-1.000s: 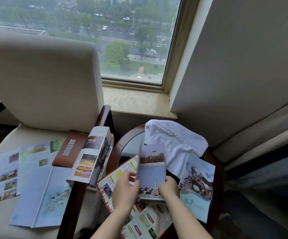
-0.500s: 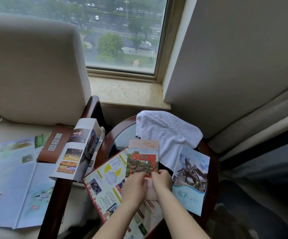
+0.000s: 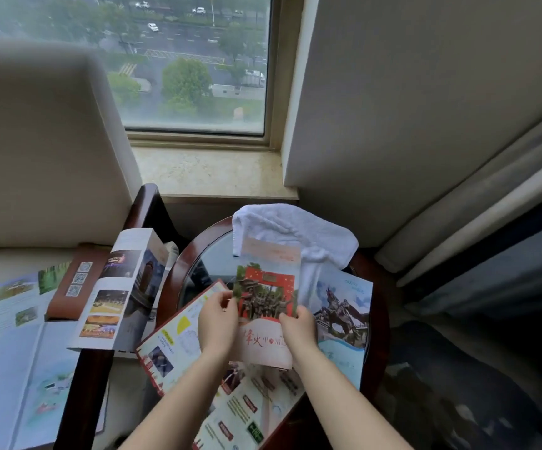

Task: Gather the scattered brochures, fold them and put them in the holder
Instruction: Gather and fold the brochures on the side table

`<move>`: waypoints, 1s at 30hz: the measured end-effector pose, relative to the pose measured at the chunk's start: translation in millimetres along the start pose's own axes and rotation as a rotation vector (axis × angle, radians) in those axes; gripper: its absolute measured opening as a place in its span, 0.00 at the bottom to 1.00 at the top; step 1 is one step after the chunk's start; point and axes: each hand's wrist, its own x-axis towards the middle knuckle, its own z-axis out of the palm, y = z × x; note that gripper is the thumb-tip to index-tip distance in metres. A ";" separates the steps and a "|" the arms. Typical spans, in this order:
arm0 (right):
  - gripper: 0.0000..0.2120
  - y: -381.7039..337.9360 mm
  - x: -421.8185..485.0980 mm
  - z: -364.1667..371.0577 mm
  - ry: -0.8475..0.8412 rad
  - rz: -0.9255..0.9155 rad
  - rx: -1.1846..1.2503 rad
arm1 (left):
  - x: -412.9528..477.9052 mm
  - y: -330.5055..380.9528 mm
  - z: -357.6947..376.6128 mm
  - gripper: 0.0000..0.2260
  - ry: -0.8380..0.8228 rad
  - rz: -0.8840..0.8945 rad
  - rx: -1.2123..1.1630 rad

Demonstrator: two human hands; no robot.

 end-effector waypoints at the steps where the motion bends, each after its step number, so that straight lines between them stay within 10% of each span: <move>1: 0.07 1.3 -1.8 -13.9 0.046 -0.025 0.066 | -6.7 10.5 8.5 0.07 -0.002 0.053 -0.028; 6: 0.09 18.0 -0.9 -91.7 0.297 -0.016 0.223 | -40.8 43.0 66.1 0.06 -0.127 0.067 -0.106; 11: 0.09 51.3 13.2 -135.4 0.386 0.079 -0.111 | -57.7 35.8 114.9 0.12 -0.288 -0.069 0.052; 22: 0.12 72.1 32.0 -117.3 0.384 0.108 -0.282 | -55.0 19.4 127.4 0.12 -0.269 0.125 0.475; 30: 0.19 63.0 16.8 -102.0 0.539 -0.039 -0.411 | -54.2 7.4 81.2 0.17 -0.290 0.153 0.286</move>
